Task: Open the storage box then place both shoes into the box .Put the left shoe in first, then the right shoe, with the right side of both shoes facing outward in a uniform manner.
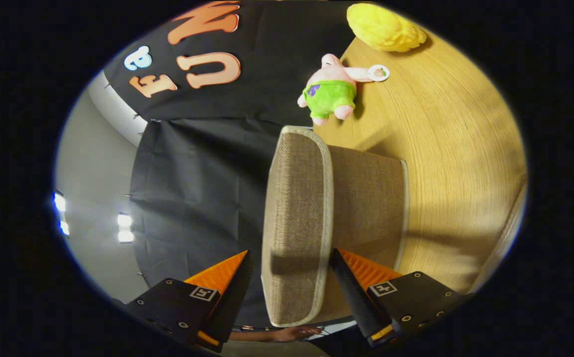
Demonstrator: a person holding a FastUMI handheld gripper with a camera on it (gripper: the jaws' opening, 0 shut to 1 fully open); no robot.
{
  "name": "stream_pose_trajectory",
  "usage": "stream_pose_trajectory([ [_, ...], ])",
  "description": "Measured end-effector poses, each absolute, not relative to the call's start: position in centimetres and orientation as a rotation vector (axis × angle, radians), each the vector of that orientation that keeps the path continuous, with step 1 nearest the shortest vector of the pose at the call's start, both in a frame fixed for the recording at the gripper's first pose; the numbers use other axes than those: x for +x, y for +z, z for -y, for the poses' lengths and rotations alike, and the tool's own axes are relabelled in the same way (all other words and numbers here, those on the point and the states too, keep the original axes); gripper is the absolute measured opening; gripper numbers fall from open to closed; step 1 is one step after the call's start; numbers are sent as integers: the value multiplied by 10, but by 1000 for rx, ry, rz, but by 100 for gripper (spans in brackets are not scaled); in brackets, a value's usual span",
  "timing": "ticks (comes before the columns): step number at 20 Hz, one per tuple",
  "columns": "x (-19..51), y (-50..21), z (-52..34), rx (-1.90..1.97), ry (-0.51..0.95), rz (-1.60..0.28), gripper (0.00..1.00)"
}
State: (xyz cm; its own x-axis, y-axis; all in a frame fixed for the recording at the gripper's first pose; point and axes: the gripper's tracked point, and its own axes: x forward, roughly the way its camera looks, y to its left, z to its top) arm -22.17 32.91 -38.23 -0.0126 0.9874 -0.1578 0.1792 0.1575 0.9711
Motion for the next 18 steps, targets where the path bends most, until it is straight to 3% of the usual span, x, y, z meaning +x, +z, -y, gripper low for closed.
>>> stream_pose_trajectory([
  [3, -213, -372, -321, 1241, 995, -1369, 93],
  [9, -201, -348, -319, 1364, 1017, -1308, 66],
  [18, -204, -361, -338, 1282, 915, -1417, 6],
])
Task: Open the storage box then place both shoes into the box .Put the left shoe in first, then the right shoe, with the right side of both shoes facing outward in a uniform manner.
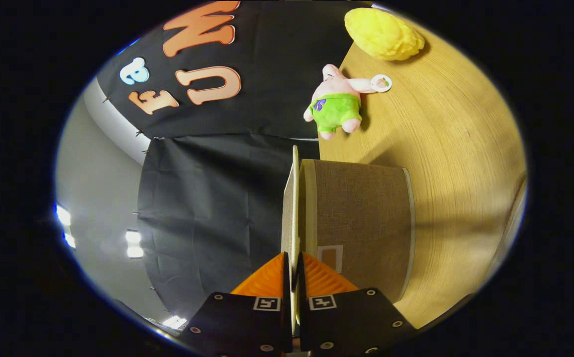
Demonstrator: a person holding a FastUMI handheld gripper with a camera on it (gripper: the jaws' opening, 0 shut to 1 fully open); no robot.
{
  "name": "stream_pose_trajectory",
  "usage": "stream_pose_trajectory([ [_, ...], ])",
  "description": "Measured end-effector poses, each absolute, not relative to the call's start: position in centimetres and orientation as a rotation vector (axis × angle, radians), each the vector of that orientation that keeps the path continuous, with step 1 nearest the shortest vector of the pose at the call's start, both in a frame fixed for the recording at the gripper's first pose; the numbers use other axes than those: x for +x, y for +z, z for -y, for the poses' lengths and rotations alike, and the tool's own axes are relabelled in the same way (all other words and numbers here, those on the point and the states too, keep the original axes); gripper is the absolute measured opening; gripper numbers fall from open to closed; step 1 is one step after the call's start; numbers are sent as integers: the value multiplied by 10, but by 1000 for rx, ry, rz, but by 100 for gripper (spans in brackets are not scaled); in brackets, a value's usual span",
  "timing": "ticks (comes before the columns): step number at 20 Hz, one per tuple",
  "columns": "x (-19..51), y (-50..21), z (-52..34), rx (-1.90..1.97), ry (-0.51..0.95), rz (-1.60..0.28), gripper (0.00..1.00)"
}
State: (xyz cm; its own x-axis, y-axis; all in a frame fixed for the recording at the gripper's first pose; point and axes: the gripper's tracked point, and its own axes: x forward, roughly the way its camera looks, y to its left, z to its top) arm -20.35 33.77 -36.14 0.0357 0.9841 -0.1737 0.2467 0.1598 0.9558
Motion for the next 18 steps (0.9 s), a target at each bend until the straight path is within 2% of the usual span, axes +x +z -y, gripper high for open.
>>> stream_pose_trajectory([
  [2, -196, -336, -338, 1265, 951, -1387, 1],
  [9, -171, -255, -393, 1124, 1060, -1320, 4],
  [18, -178, -210, -519, 1005, 1039, -1368, 9],
])
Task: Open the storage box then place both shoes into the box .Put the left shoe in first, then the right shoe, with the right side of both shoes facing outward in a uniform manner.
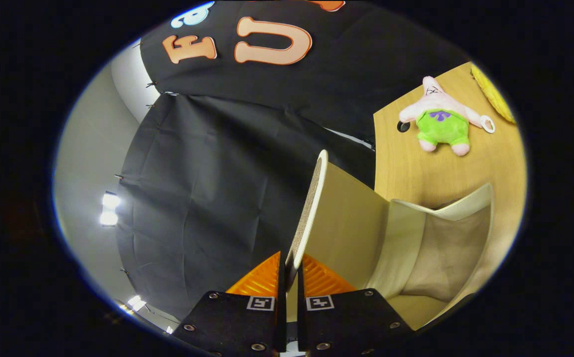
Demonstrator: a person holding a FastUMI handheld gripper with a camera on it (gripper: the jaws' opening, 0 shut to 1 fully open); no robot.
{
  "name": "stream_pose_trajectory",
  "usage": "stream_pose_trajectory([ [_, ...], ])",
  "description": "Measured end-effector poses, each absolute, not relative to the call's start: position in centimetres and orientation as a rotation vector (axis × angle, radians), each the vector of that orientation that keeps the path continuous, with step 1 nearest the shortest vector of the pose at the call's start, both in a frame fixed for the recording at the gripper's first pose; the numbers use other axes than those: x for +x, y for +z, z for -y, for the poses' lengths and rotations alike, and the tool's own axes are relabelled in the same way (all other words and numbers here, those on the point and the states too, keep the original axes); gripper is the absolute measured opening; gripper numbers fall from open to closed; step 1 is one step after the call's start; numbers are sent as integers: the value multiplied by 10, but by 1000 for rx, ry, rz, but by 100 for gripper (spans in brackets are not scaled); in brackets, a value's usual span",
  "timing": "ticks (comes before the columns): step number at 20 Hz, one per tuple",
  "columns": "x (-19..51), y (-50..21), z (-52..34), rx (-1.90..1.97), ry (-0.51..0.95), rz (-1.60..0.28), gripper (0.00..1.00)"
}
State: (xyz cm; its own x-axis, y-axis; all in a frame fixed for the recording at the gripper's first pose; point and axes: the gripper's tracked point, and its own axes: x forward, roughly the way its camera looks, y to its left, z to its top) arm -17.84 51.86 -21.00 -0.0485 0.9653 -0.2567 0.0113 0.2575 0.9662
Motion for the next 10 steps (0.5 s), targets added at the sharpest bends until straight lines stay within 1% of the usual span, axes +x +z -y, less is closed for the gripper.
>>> stream_pose_trajectory([
  [1, -184, -208, -534, 984, 1045, -1365, 10],
  [2, -188, -208, -546, 947, 1052, -1358, 14],
  [3, -194, -212, -559, 900, 1065, -1352, 21],
  [4, -201, -214, -567, 872, 1080, -1347, 41],
  [5, -206, -214, -578, 858, 1092, -1348, 50],
  [6, -210, -211, -580, 854, 1107, -1350, 69],
  [7, -211, -209, -580, 850, 1111, -1347, 78],
  [8, -209, -211, -576, 837, 1105, -1338, 91],
  [9, -205, -214, -566, 811, 1088, -1321, 94],
  [10, -198, -220, -555, 774, 1064, -1298, 96],
])
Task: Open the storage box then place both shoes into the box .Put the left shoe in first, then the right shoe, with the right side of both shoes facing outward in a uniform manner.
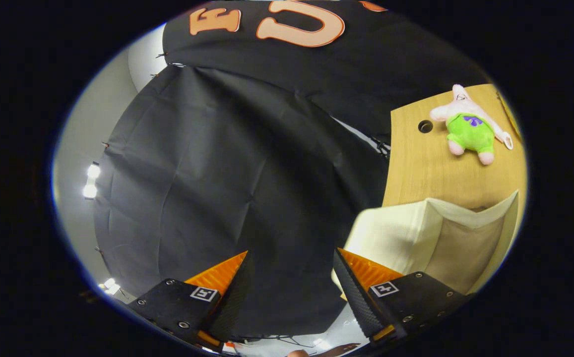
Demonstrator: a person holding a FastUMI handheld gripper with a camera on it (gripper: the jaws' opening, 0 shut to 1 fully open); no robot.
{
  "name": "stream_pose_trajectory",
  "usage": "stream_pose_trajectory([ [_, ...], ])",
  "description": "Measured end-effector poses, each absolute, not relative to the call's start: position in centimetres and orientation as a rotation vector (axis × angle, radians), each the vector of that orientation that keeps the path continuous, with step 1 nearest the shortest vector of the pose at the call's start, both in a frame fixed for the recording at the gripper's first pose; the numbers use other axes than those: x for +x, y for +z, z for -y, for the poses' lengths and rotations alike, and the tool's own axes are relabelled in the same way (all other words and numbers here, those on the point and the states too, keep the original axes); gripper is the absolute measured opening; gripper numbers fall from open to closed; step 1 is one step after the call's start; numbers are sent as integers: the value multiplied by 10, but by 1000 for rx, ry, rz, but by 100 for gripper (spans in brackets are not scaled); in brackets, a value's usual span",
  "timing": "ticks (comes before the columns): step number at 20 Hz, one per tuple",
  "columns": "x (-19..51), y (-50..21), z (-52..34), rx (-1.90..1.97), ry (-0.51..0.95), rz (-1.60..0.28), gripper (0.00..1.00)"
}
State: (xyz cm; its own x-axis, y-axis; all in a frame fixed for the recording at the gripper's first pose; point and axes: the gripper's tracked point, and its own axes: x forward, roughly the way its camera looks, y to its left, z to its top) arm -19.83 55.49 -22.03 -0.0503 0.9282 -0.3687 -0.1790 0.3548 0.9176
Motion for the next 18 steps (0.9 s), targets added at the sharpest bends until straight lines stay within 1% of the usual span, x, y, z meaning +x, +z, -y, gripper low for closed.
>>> stream_pose_trajectory([
  [5, -167, -257, -466, 536, 911, -1178, 97],
  [10, -136, -309, -348, 294, 703, -1056, 97],
  [14, -145, -356, -265, 208, 560, -1115, 96],
  [18, -190, -408, -183, 67, 465, -1189, 93],
])
